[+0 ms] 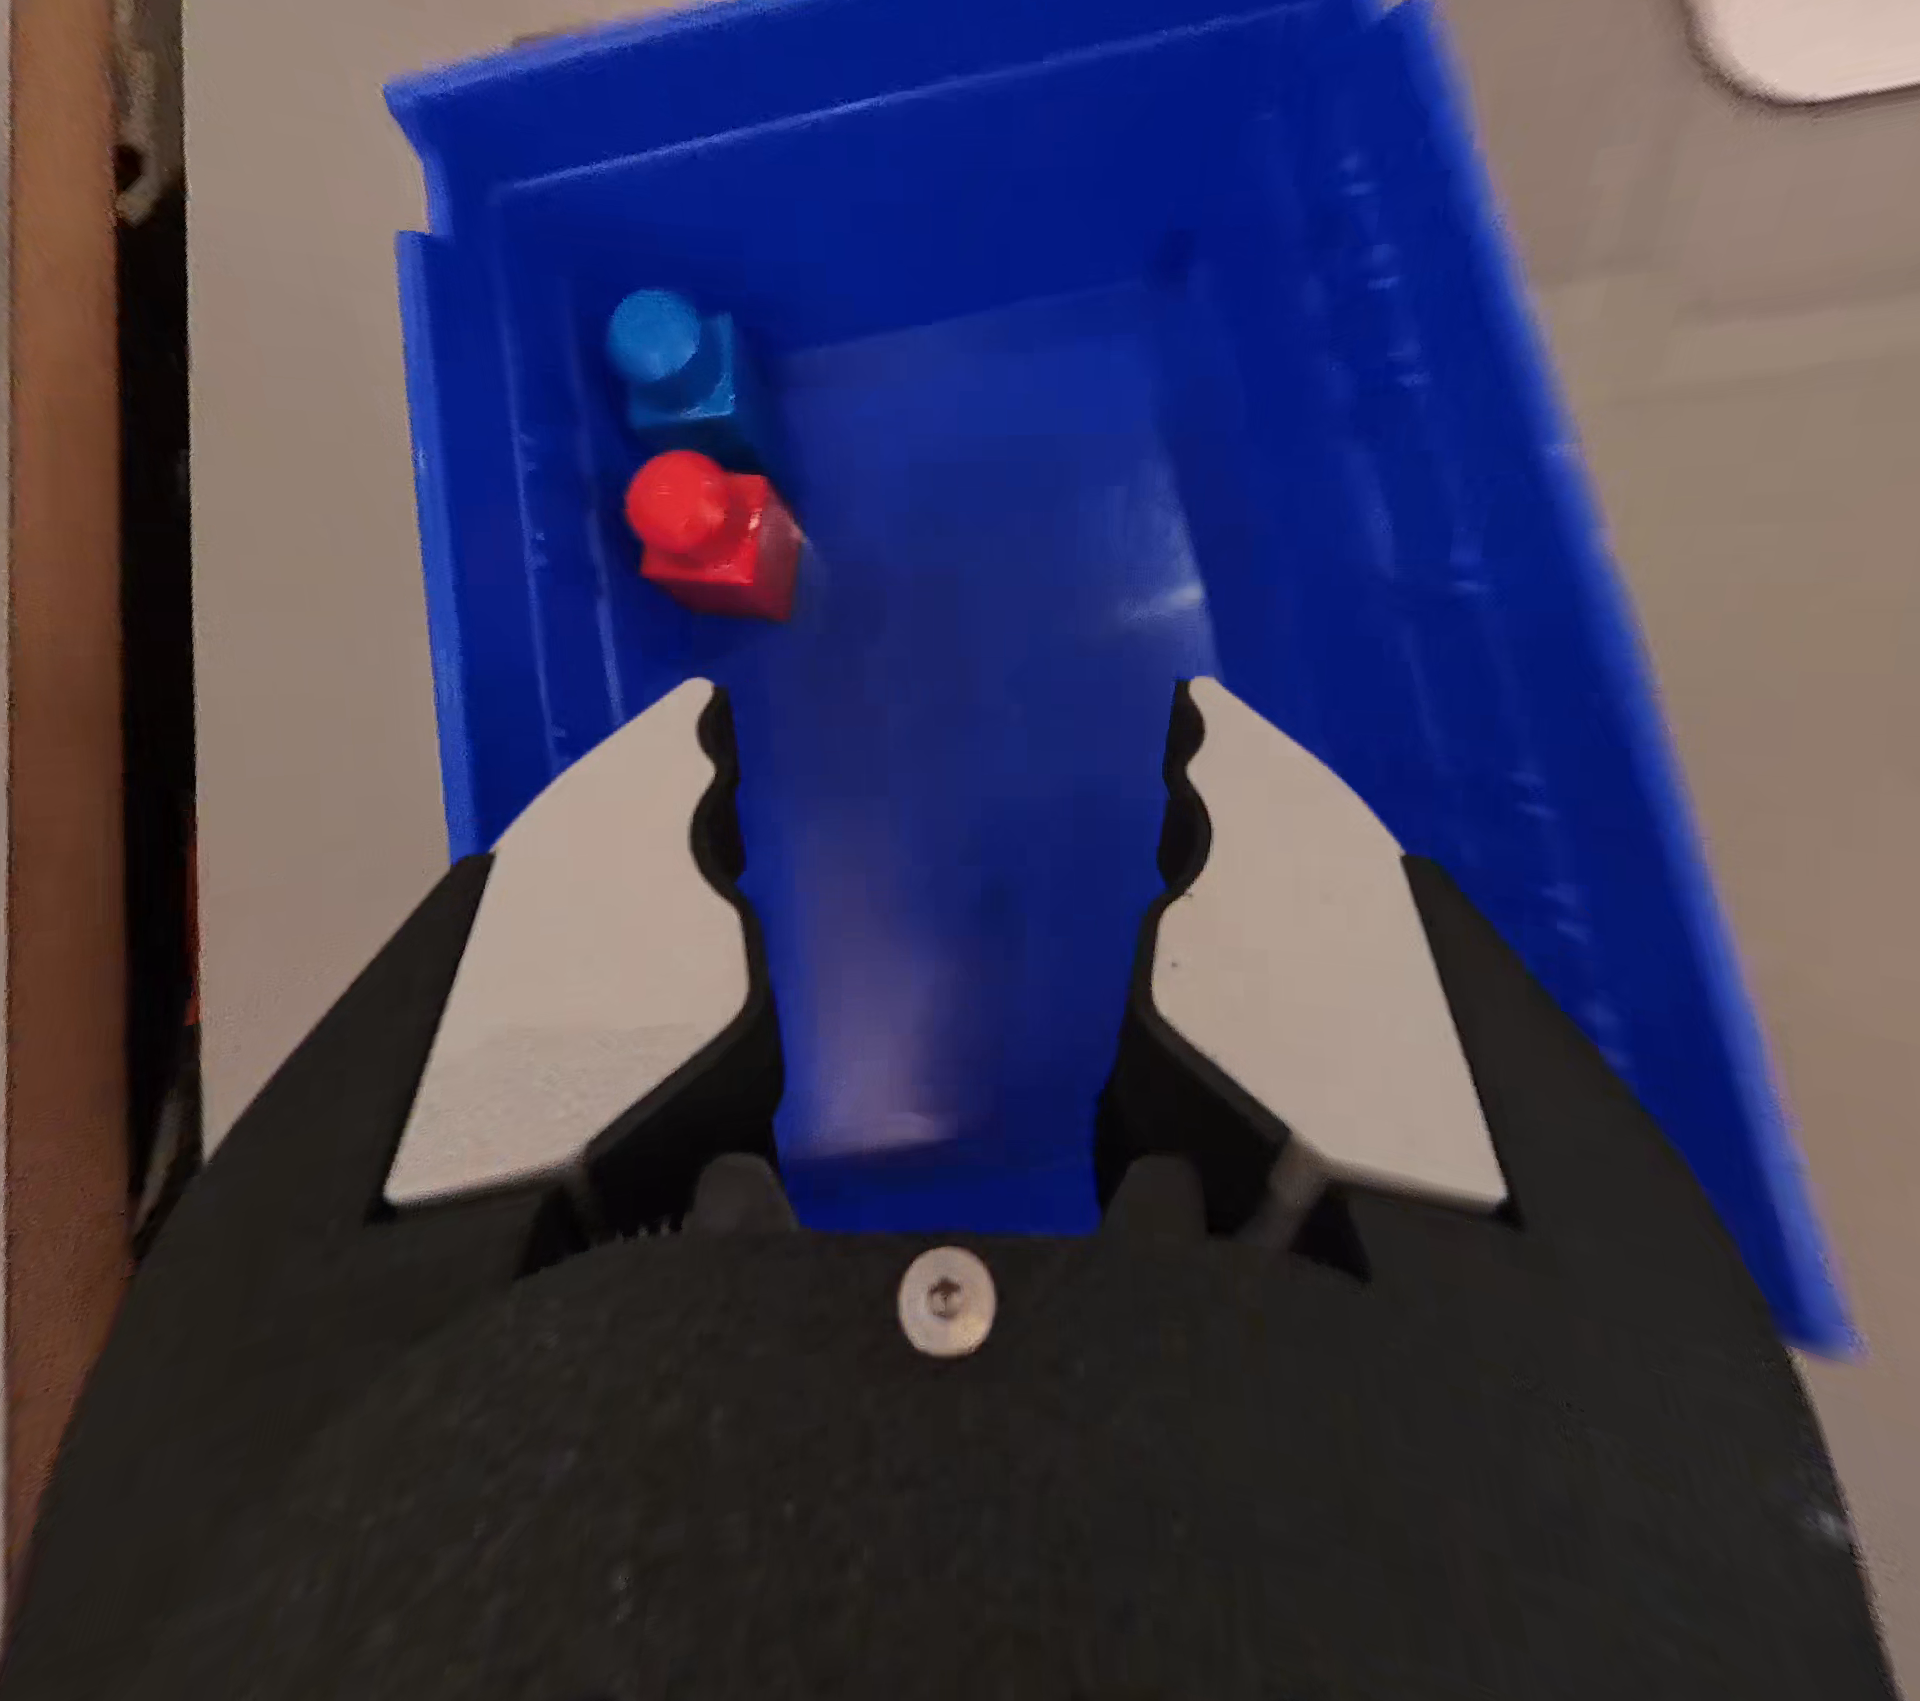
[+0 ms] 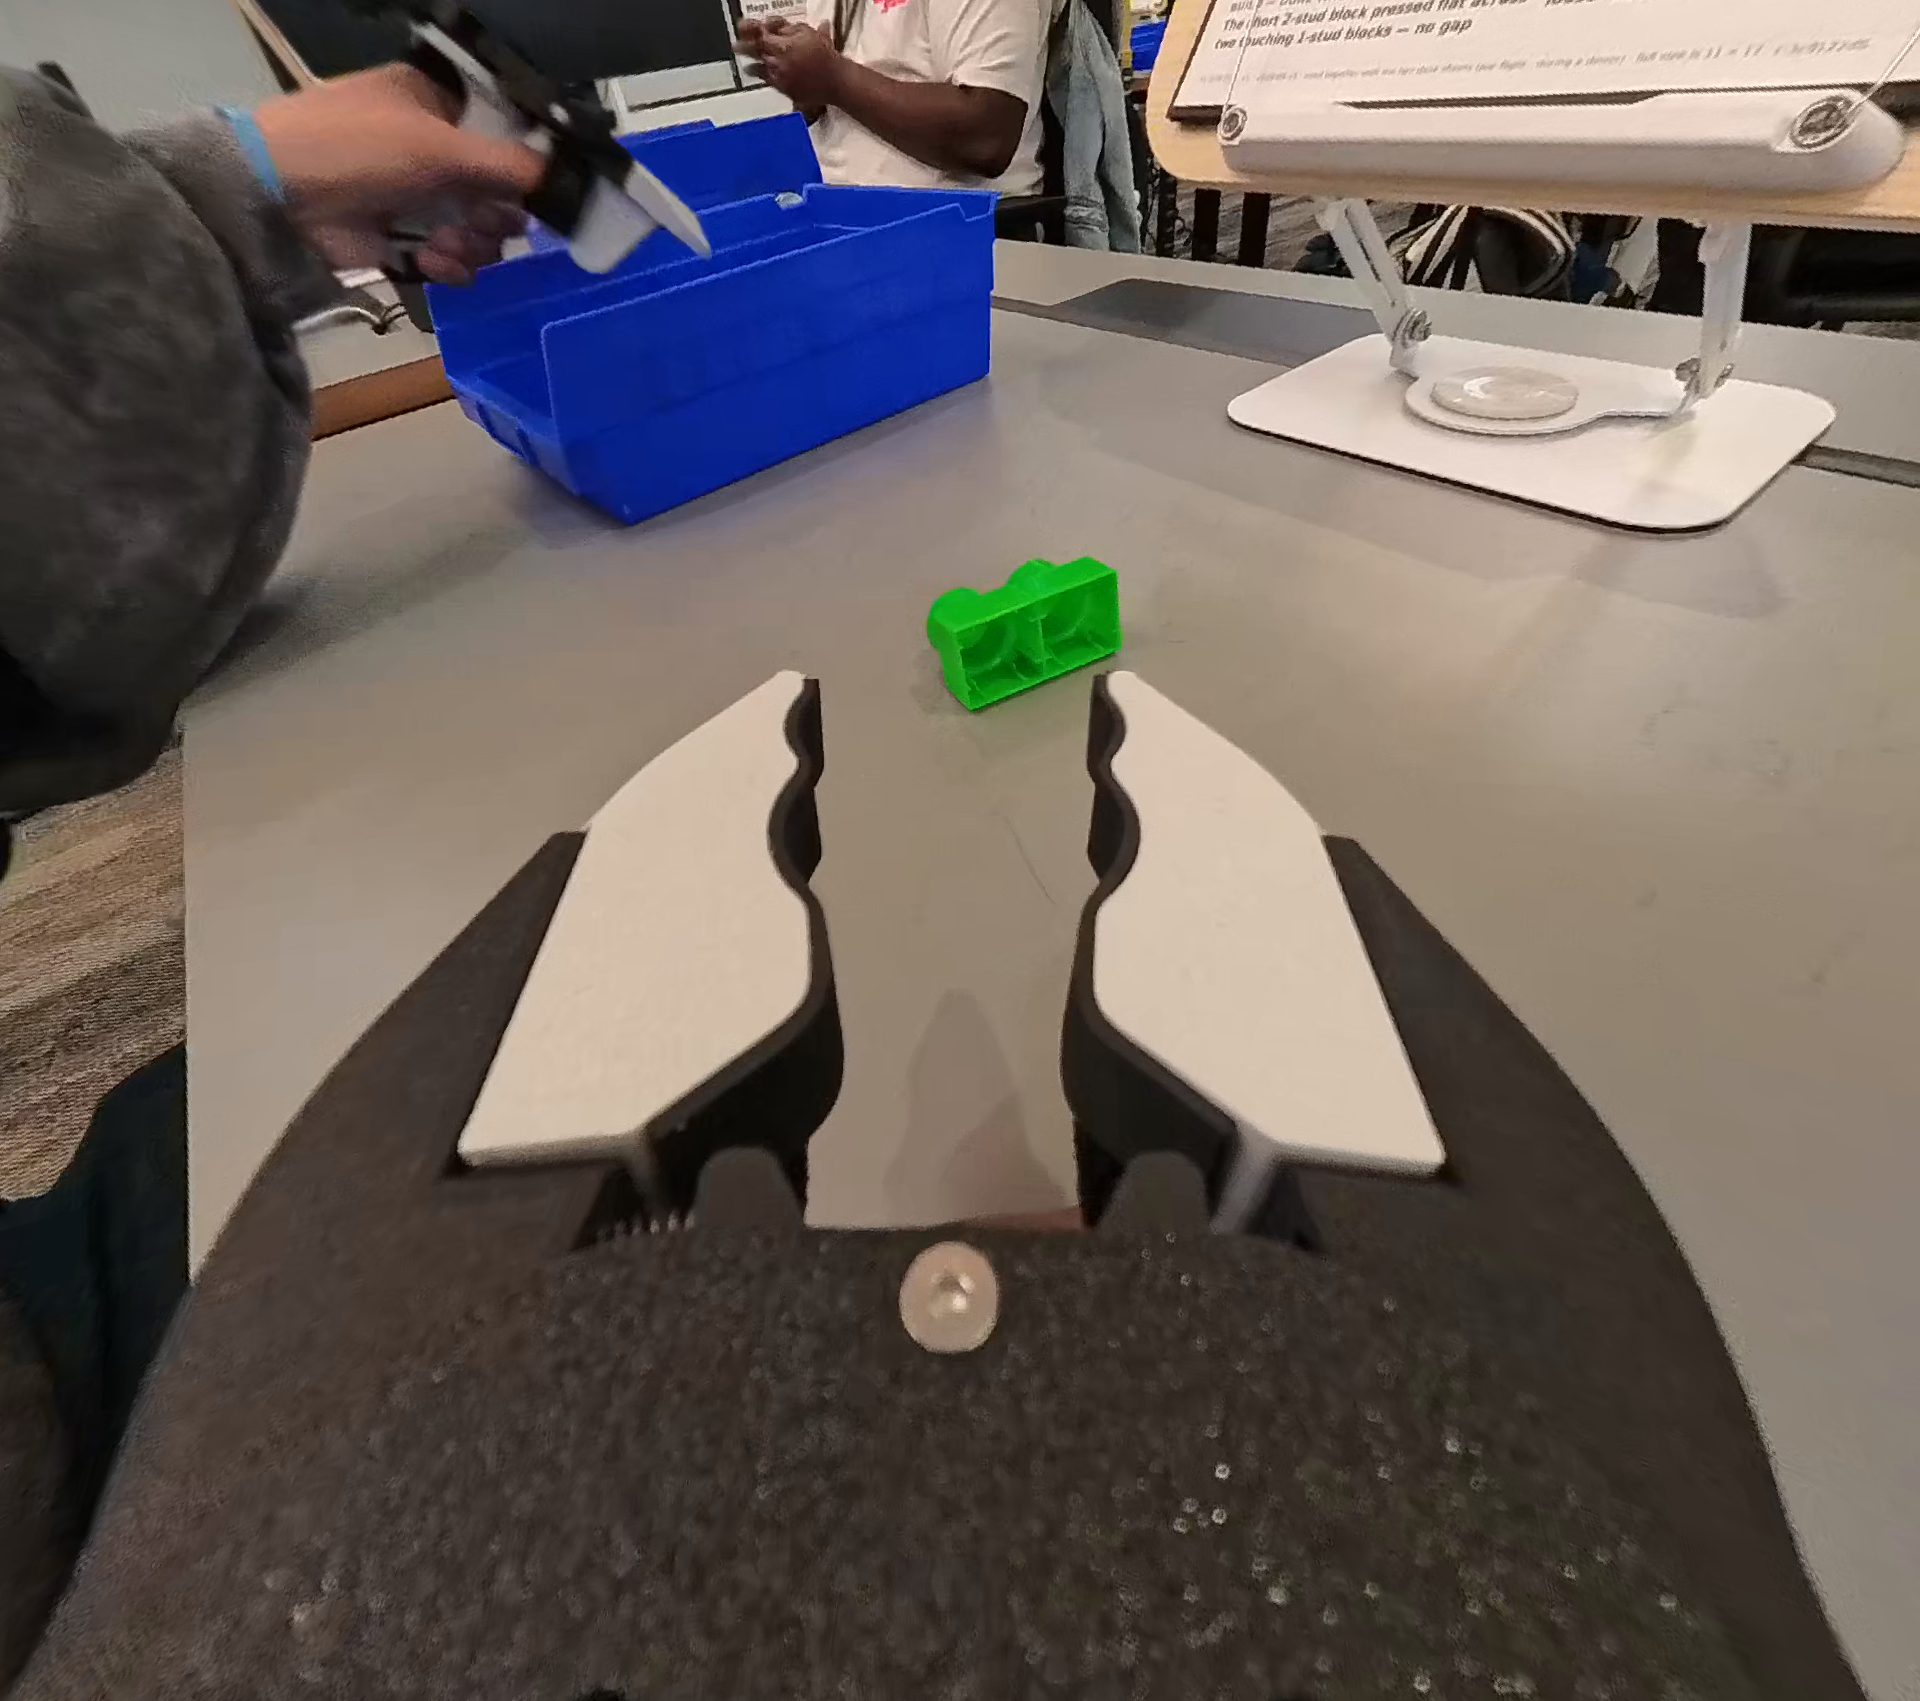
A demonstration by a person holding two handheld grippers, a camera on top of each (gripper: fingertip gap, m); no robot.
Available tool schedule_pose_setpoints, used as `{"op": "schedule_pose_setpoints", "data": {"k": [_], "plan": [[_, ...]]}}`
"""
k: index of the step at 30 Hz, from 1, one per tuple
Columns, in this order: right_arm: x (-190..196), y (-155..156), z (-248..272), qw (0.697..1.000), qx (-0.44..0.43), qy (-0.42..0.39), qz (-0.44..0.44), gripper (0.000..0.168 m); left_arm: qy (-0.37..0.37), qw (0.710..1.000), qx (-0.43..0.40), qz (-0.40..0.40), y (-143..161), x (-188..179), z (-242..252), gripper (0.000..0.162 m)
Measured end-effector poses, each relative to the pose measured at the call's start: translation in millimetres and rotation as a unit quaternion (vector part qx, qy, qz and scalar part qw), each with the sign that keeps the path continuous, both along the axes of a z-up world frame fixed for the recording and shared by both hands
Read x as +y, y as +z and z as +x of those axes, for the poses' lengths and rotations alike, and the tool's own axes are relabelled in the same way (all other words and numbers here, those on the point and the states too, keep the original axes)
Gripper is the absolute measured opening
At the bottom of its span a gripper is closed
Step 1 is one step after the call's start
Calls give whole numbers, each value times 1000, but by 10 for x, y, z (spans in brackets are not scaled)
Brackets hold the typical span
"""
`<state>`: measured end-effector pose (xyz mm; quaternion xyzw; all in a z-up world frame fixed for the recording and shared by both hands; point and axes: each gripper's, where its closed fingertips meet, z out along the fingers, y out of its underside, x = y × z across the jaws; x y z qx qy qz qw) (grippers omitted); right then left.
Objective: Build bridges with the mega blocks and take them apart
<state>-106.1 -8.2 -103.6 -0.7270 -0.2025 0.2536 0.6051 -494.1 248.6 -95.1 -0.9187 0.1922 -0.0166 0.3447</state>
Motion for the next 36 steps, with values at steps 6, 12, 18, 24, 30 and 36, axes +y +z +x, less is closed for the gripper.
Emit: {"op": "schedule_pose_setpoints", "data": {"k": [6, 12, 18, 24, 30, 36], "plan": [[-12, -6, -34, 1000, -11, 6, 5, 48, 51, 988, 135, 47, -286, 598, -251, 79], [-20, -6, -45, 1000, -12, 11, 6, 48, 24, 985, 170, -5, -521, 785, -272, 72], [-22, 7, -30, 1000, -4, 10, 7, 47, 40, 984, 171, -26, -575, 805, -393, 37], [-18, 2, -31, 1000, -4, 10, 5, 46, 23, 990, 125, -53, -551, 664, -357, 35], [-11, -2, -28, 1000, -2, 10, 1, 46, -21, 997, 71, -11, -45, 462, -138, 35], [-10, -14, -43, 1000, -9, 11, 0, 45, -165, 985, 0, 48, 923, -139, 871, 34]]}}
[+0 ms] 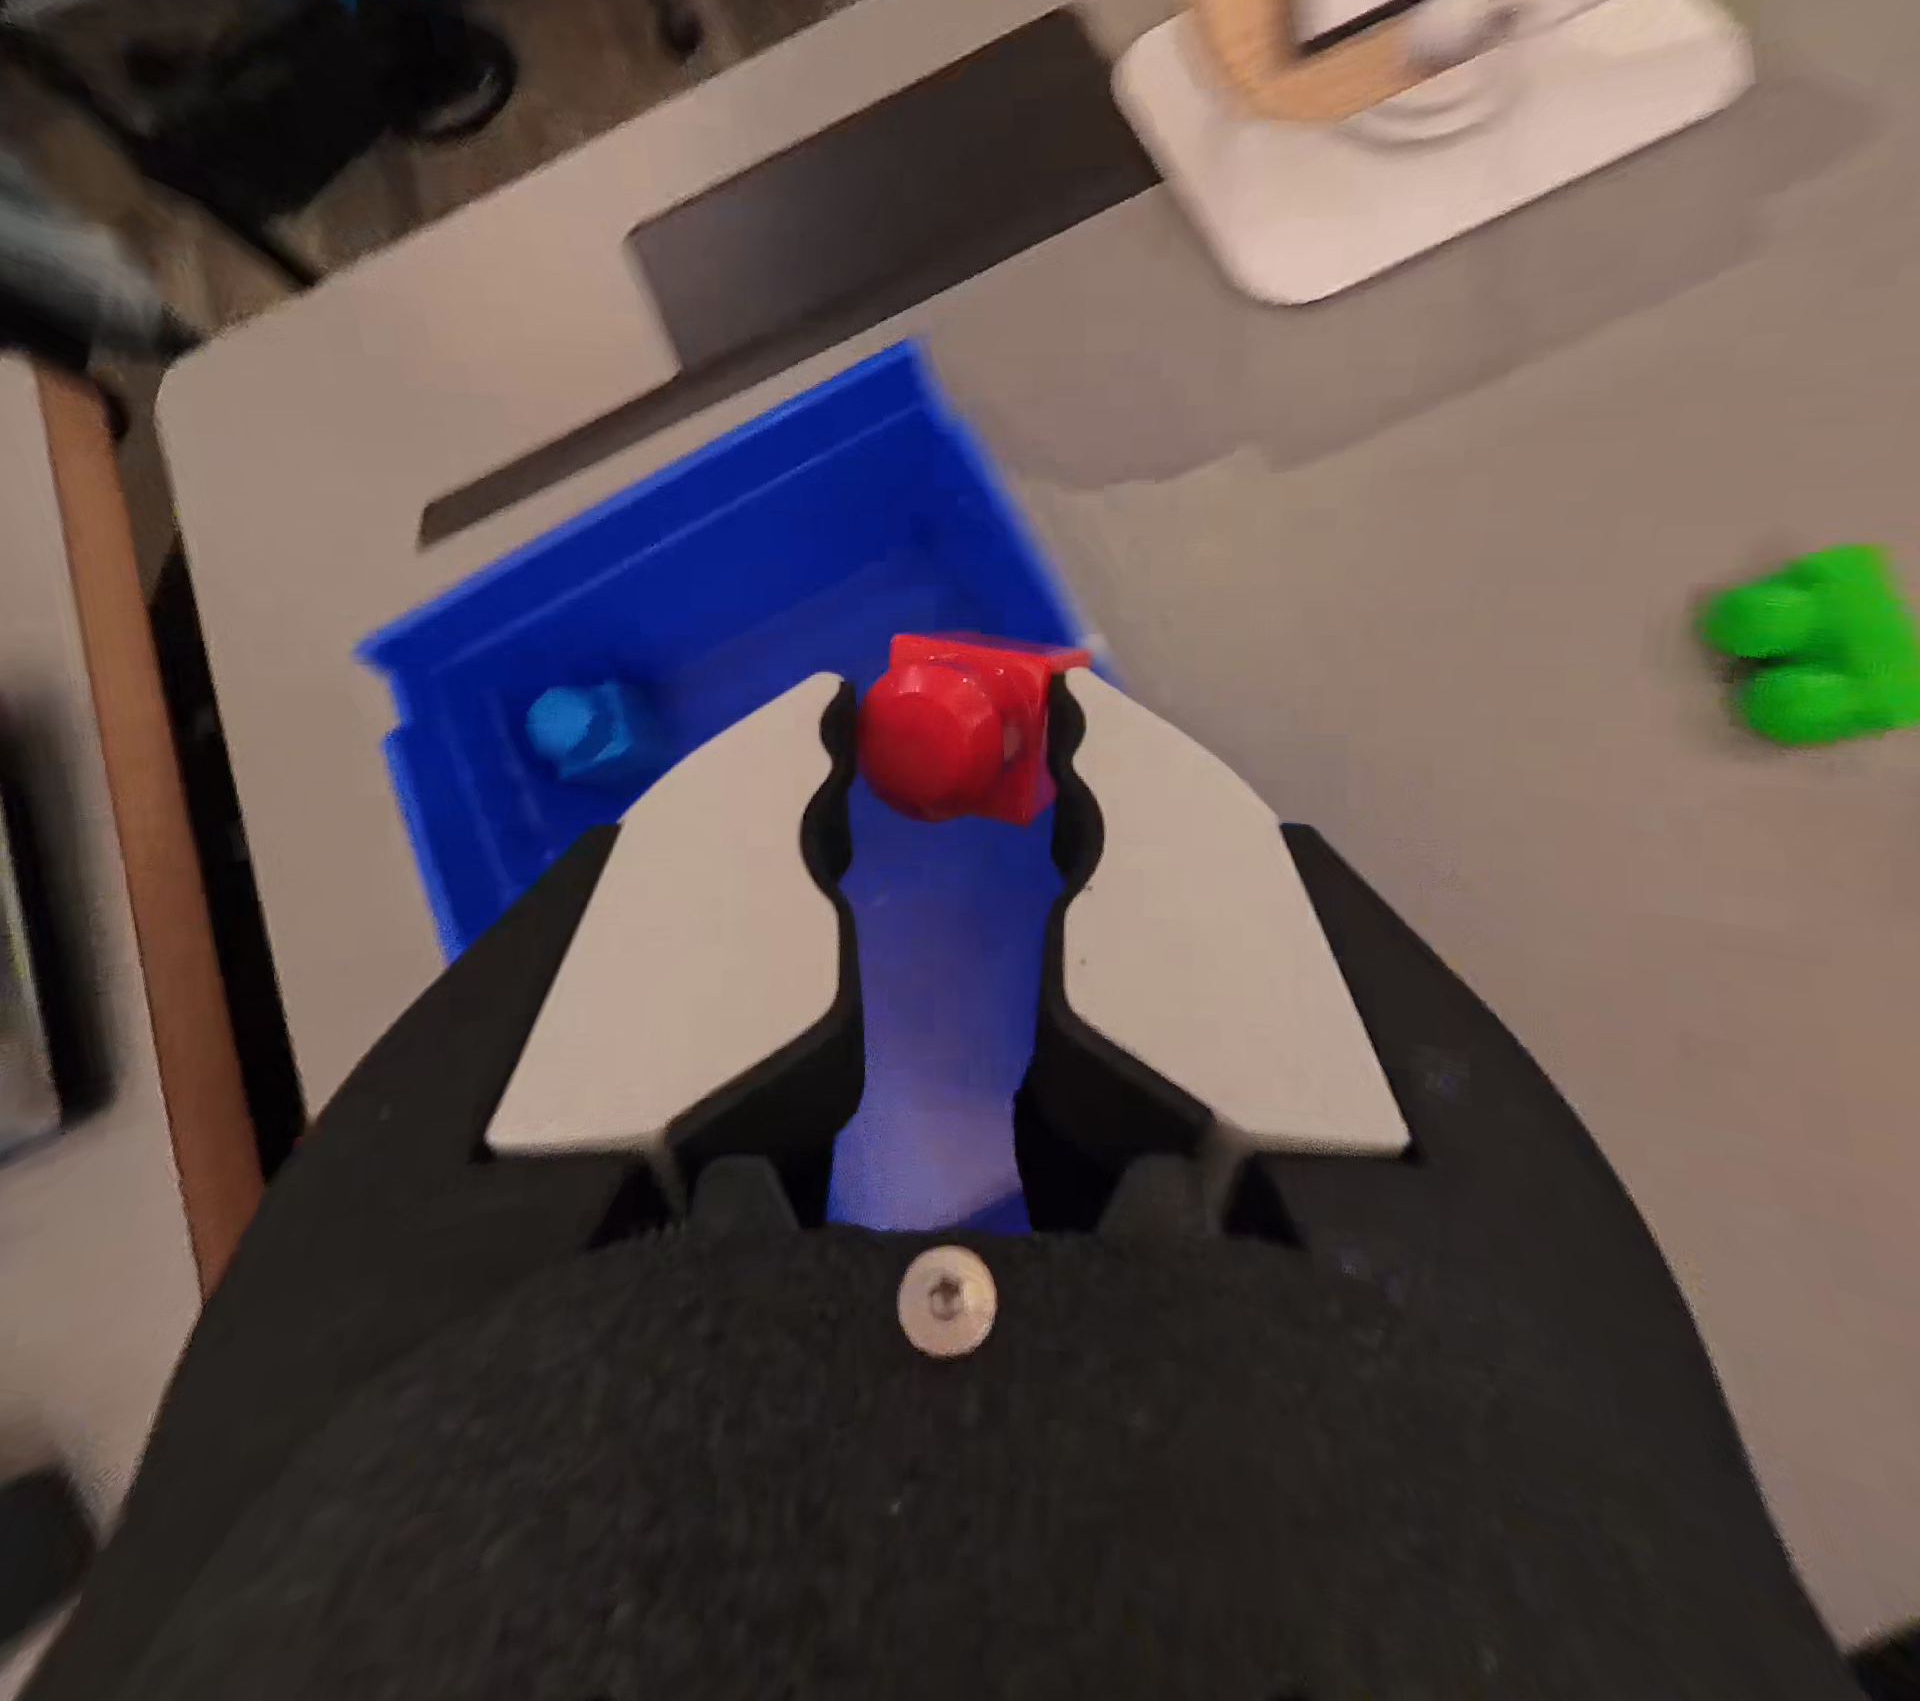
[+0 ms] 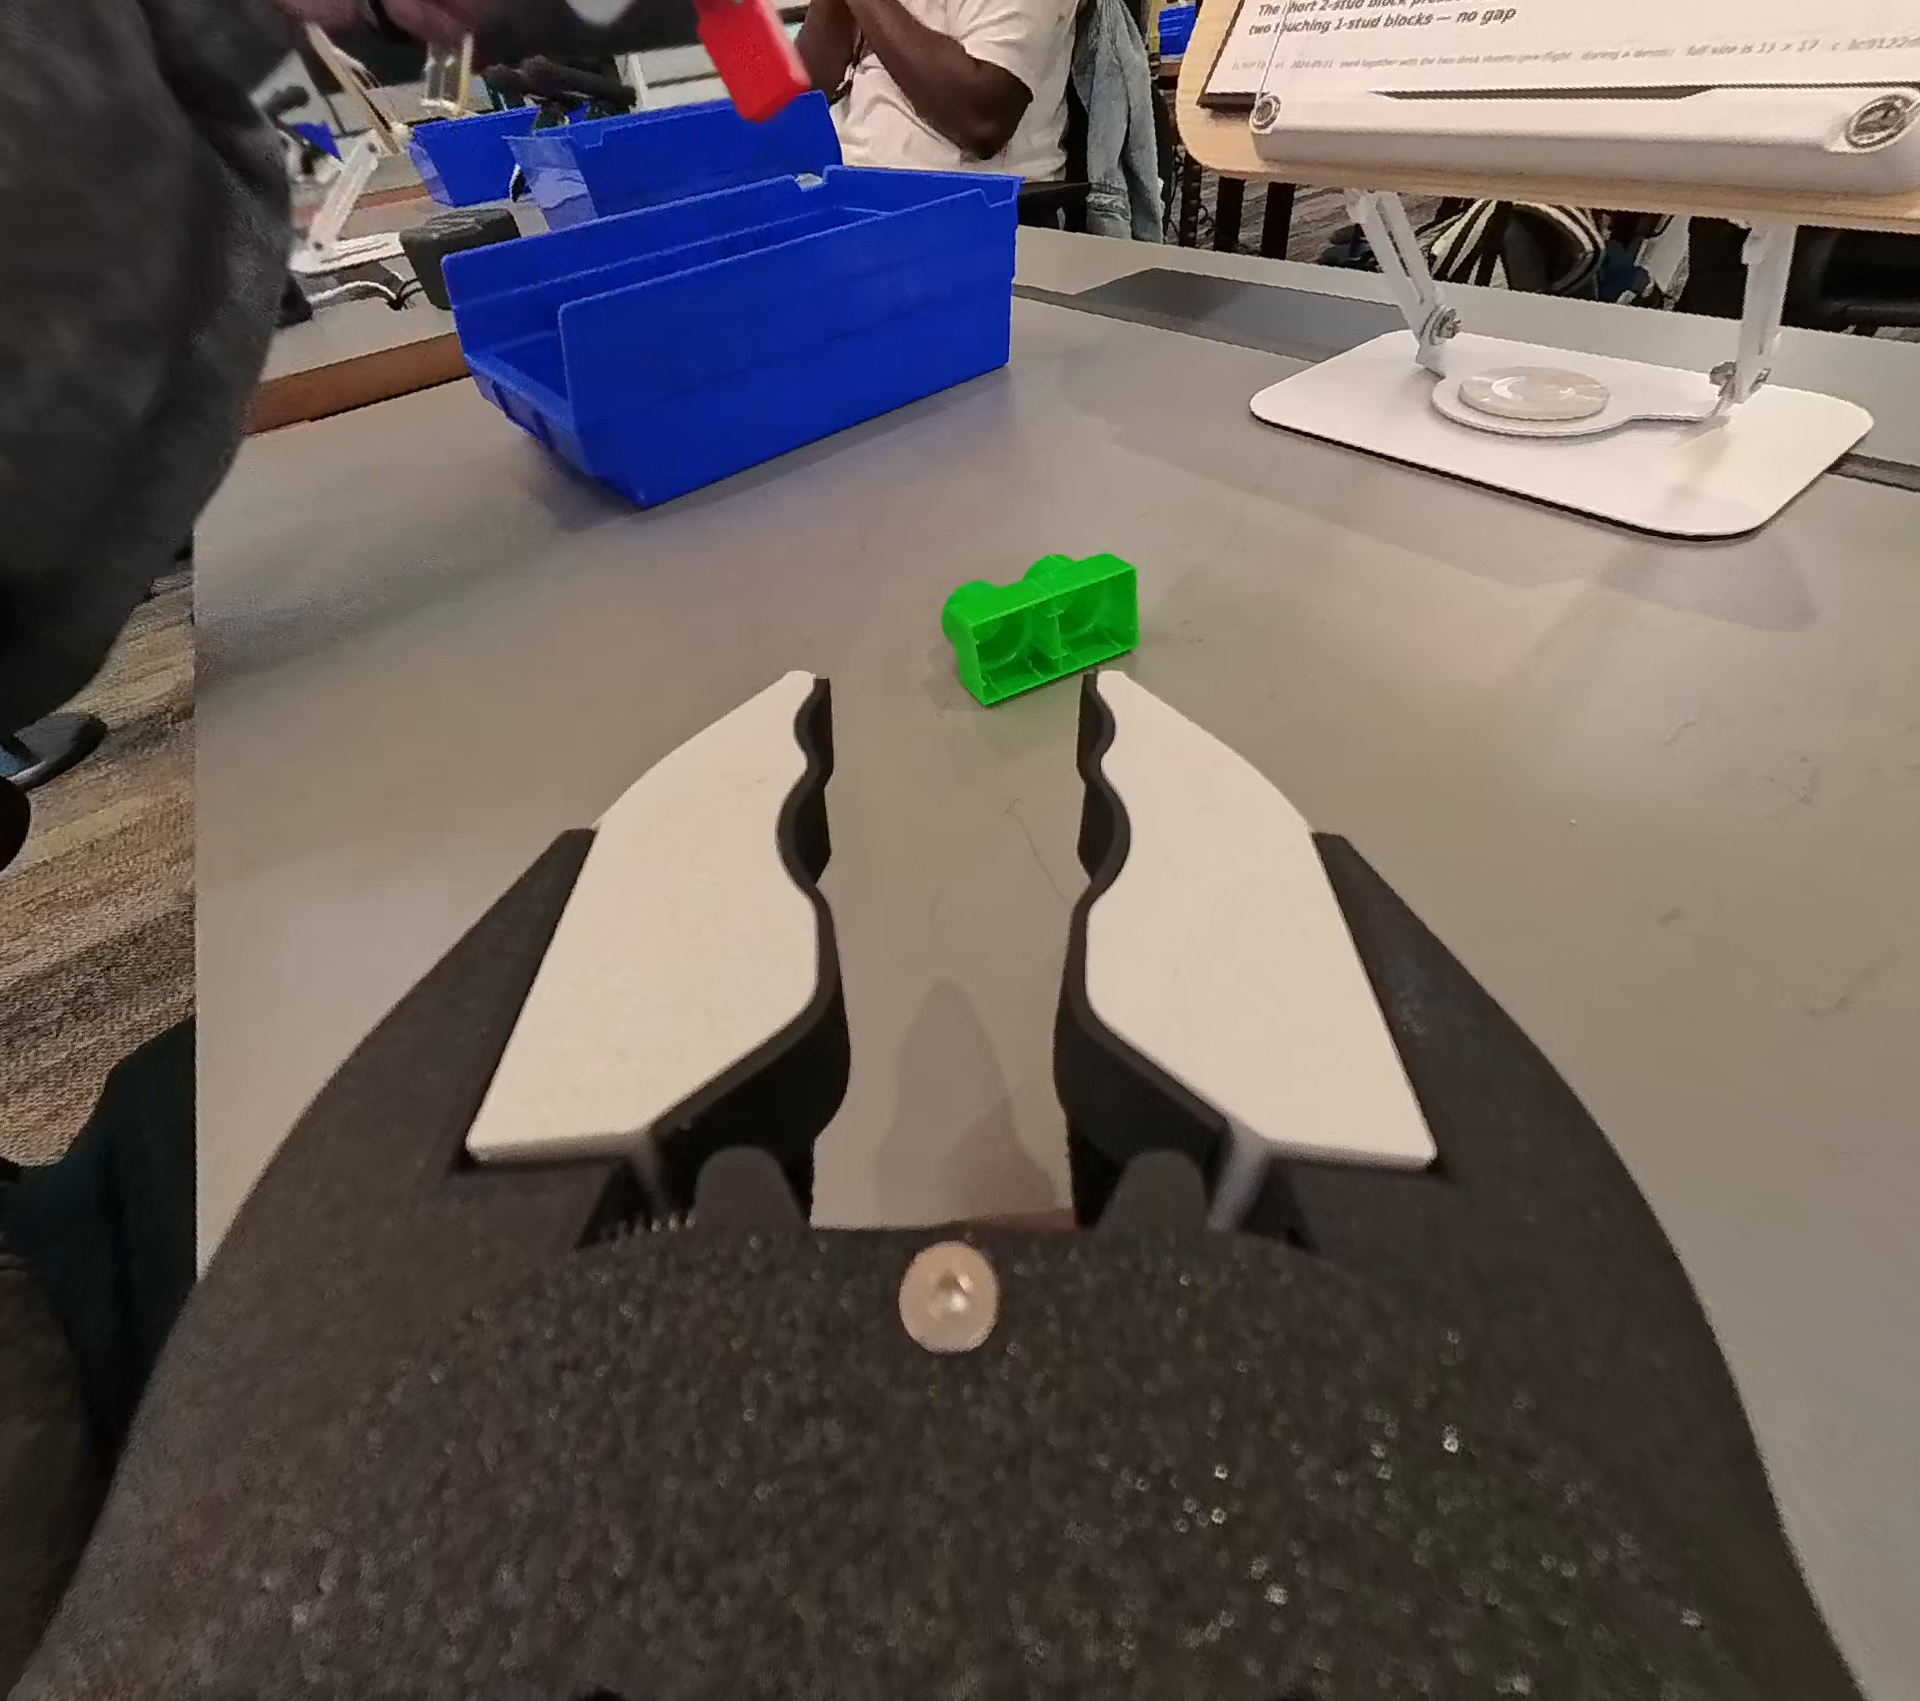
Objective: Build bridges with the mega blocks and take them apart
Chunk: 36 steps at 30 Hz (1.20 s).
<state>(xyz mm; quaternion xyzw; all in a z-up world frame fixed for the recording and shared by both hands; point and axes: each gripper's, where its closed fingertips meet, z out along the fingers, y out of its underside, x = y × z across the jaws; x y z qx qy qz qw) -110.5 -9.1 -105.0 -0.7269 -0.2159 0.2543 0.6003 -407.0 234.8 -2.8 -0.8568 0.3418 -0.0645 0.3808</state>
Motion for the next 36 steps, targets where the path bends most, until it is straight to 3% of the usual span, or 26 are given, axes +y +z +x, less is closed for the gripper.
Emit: {"op": "schedule_pose_setpoints", "data": {"k": [2, 4, 9, 14, 23, 25, 28, 32, 36], "plan": [[1, -4, -5, 1000, -2, 0, -1, 45, -58, 998, -5, -4, 100, -310, 460, 35], [0, -4, -5, 1000, -2, 0, -1, 45, -122, 992, 2, -36, -29, -671, 908, 35], [-11, 20, 9, 1000, 4, -1, 6, 45, -211, 969, 87, -93, -866, -1324, 1524, 35], [-19, 24, 4, 1000, 1, -1, 10, 45, -252, 947, 191, -49, -1377, -1542, 1704, 35], [-15, 12, -2, 1000, -1, 1, 6, 45, -259, 948, 181, -44, -1515, -1679, 1816, 34], [-15, 10, -4, 1000, -1, 1, 5, 45, -255, 951, 169, -45, -1524, -1694, 1817, 35], [-15, 12, -2, 1000, 1, 1, 5, 45, -246, 958, 147, -30, -1414, -1706, 1757, 52], [-20, 21, 9, 1000, 6, 1, 6, 45, -195, 979, 60, 6, -884, -1670, 1391, 57], [-17, 13, 0, 1000, 3, 2, 4, 45, -69, 996, -7, 61, -369, -1265, 500, 59]]}}
